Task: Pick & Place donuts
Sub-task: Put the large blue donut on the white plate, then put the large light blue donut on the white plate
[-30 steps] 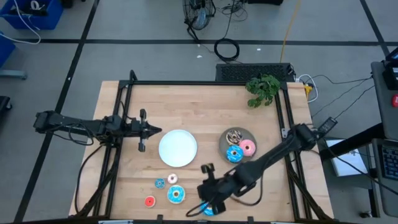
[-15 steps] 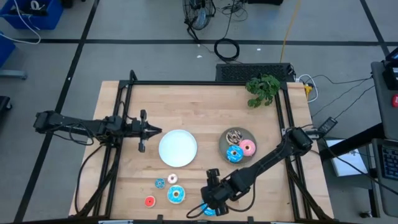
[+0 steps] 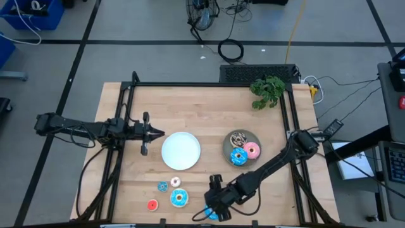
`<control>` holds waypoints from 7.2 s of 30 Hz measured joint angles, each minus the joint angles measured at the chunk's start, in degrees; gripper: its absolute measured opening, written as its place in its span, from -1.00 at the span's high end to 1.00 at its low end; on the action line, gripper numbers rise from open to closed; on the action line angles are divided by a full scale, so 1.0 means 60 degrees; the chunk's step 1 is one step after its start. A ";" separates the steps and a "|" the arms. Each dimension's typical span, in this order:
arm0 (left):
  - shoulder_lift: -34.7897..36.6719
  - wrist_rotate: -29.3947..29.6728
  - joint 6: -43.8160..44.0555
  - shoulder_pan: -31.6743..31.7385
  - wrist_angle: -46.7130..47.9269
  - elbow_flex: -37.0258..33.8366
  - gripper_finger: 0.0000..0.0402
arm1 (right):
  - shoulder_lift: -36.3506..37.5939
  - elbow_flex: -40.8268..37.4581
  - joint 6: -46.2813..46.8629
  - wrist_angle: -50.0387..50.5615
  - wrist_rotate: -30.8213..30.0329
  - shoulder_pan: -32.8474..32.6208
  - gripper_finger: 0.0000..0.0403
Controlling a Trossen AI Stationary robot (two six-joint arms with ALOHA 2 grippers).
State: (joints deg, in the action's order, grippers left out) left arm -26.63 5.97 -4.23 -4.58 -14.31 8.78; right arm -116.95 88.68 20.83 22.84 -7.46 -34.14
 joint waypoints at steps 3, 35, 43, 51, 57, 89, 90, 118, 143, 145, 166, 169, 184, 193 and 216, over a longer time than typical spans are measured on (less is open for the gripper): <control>0.0003 0.0001 0.0007 0.0001 0.0077 0.0000 0.83 | 0.0003 -0.0095 0.0167 -0.0061 -0.0087 -0.0155 -0.38; 0.0003 0.0015 -0.0098 0.0001 0.0128 0.0000 0.82 | -0.0702 -0.1423 0.0986 -0.1988 0.0262 0.0030 -0.32; 0.0001 0.0018 -0.0176 0.0001 0.0131 0.0000 0.82 | -0.0682 -0.1431 0.1721 -0.1746 0.0970 0.0337 0.34; 0.0003 0.0015 -0.0095 0.0001 0.0141 0.0000 0.82 | -0.0292 -0.1479 0.1500 -0.1337 0.1044 0.0502 0.93; 0.0002 0.0015 -0.0088 0.0001 0.0188 0.0000 0.82 | 0.0673 -0.1503 0.1063 0.0006 0.0099 0.0727 0.96; 0.0022 0.1178 -0.1489 0.0008 -0.0134 0.0007 0.82 | -0.1132 0.1864 -0.3334 0.0074 0.1316 0.6120 0.96; 0.0022 0.1204 -0.1486 0.0008 -0.0130 0.0007 0.82 | -0.1280 0.1980 -0.3357 0.0244 0.1334 0.6129 0.96; 0.0022 0.1261 -0.1210 0.0008 0.0108 0.0007 0.82 | -0.2295 0.2140 -0.3858 0.0170 0.1237 0.6110 0.46; 0.0022 0.1228 -0.0996 0.0006 0.0117 0.0007 0.82 | -0.1818 0.2118 -0.4120 0.0470 0.1264 0.6260 -0.01; 0.0022 0.1228 -0.0999 0.0004 0.0117 0.0007 0.82 | -0.1818 0.2118 -0.4114 0.0483 0.1253 0.6345 -0.07; 0.0000 0.1656 -0.0677 0.0008 0.0300 0.0000 0.82 | 0.0969 0.0902 -0.4655 0.0340 0.1479 0.4243 -0.18; 0.0000 0.2315 -0.0475 0.0004 0.0361 0.0000 0.82 | 0.0980 -0.0008 -0.4570 -0.1289 0.1177 0.3530 -0.18; 0.0000 0.2018 0.0050 0.0004 0.0489 0.0000 0.82 | 0.0813 -0.1663 -0.3317 -0.3876 -0.0794 0.1257 0.48; 0.0000 0.2016 -0.0147 0.0004 0.0569 0.0000 0.82 | 0.0825 -0.2646 -0.4501 -0.4790 -0.2104 0.1109 0.94; 0.0000 0.2015 -0.0463 0.0008 0.0492 0.0000 0.82 | 0.0045 0.0661 -0.2303 -0.3399 -0.2707 0.1225 0.88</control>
State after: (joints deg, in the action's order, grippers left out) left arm -26.63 18.06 -7.01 -4.54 -11.36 8.78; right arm -116.68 92.64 7.01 2.44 -23.71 -26.79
